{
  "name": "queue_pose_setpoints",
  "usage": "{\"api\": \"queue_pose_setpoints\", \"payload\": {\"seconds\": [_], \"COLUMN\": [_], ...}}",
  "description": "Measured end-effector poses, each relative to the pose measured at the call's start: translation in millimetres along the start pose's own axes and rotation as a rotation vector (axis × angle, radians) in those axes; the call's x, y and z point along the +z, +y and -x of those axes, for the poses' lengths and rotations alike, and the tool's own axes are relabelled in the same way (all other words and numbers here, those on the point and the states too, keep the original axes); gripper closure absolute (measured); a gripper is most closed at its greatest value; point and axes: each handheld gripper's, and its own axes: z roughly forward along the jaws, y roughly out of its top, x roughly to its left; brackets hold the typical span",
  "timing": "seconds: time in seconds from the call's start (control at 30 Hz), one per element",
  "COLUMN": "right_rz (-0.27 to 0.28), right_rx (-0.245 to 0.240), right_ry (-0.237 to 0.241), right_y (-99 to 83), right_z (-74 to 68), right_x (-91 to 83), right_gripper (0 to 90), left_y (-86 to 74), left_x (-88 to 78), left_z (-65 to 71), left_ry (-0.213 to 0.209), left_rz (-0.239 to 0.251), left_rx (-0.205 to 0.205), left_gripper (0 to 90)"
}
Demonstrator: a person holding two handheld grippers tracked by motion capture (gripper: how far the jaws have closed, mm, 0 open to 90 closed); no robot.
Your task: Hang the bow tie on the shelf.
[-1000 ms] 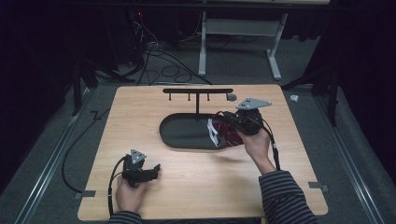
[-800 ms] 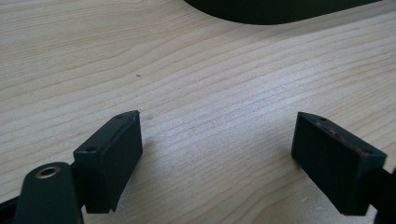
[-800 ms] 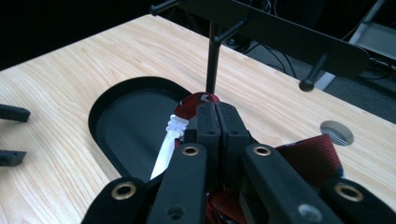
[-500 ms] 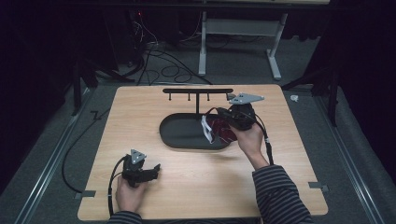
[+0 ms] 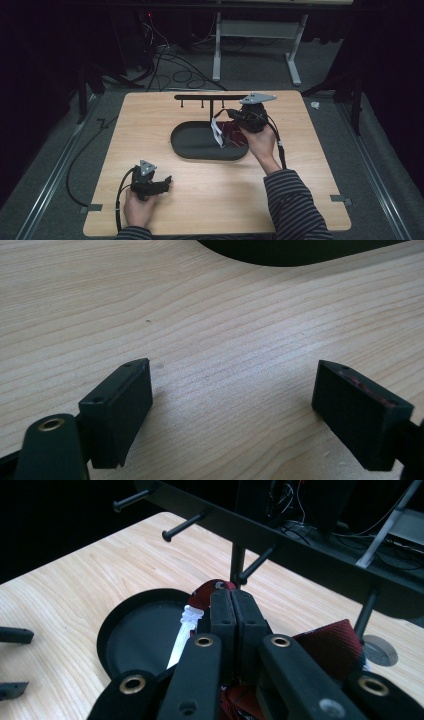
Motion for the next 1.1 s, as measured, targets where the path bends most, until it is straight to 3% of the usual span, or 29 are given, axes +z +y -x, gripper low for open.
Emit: {"api": "queue_pose_setpoints", "payload": {"seconds": [0.57, 1.1], "right_rz": [-0.011, -0.045], "right_rx": [0.049, 0.077], "right_ry": [-0.046, -0.073], "right_y": [10.7, 7.7], "right_z": [9.5, 16.5], "right_x": [17.0, 28.9], "right_gripper": [90.0, 89.3], "left_y": [0.0, 0.0], "left_x": [0.0, 0.1], "left_z": [0.0, 0.3], "left_ry": [0.0, -0.002], "left_rz": [0.0, 0.0], "left_rx": [-0.001, 0.004], "left_gripper": [16.8, 16.6]}}
